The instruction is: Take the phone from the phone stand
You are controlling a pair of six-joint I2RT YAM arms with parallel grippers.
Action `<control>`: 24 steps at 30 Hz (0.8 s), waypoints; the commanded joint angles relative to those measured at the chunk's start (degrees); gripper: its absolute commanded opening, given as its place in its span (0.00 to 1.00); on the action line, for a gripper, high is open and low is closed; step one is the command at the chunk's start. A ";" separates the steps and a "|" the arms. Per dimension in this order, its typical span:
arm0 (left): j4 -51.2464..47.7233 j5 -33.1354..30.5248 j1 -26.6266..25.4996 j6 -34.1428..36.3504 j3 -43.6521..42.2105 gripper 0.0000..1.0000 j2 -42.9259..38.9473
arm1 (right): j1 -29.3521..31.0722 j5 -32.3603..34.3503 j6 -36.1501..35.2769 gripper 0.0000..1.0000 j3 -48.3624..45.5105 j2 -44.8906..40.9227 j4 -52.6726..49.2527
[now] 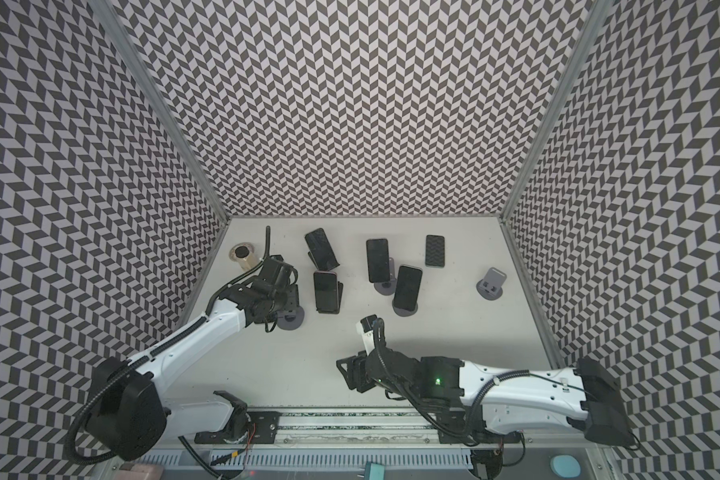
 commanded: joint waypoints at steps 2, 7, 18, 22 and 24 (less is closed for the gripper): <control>5.34 1.41 2.70 4.10 4.60 0.52 3.30 | 0.21 -0.42 -2.61 0.66 1.08 0.81 4.36; 7.95 3.19 4.87 5.41 8.56 0.52 9.04 | 0.20 0.82 -4.50 0.65 1.12 1.06 5.45; 9.96 2.41 9.11 6.67 19.30 0.52 20.96 | -2.72 -2.06 -9.38 0.65 4.17 3.90 4.11; 10.30 3.09 10.70 7.30 24.06 0.52 25.26 | -4.43 -3.21 -10.45 0.65 4.31 4.80 4.60; 10.40 3.52 11.56 7.72 27.00 0.52 27.56 | -5.46 -3.87 -10.94 0.65 4.07 5.11 5.15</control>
